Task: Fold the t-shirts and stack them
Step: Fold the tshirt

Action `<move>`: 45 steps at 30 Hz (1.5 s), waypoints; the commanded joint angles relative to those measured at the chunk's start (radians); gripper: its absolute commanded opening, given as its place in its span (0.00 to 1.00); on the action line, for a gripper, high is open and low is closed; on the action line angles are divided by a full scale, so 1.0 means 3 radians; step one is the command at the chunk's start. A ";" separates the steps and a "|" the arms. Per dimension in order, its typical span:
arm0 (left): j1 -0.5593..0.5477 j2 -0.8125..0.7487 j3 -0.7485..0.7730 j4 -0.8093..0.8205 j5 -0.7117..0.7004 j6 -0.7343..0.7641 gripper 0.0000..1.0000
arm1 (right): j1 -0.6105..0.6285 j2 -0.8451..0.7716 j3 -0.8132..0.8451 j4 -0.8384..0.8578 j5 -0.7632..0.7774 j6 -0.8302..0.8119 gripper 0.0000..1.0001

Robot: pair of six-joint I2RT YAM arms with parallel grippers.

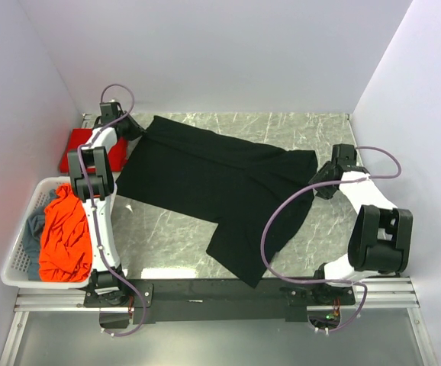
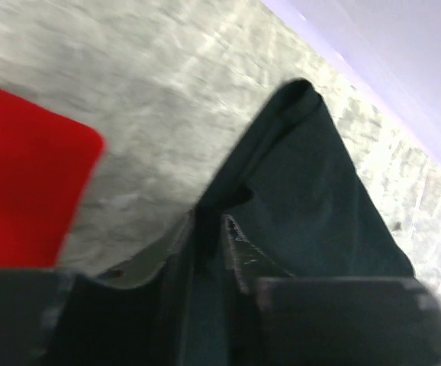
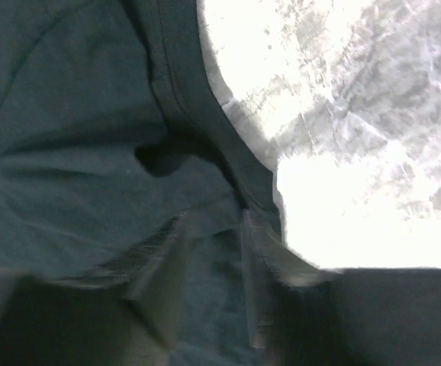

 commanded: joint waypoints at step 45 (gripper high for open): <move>-0.0883 -0.2512 -0.3599 -0.0849 -0.0578 -0.0407 0.55 | 0.0396 0.0094 -0.0780 0.0426 -0.0473 0.0395 0.51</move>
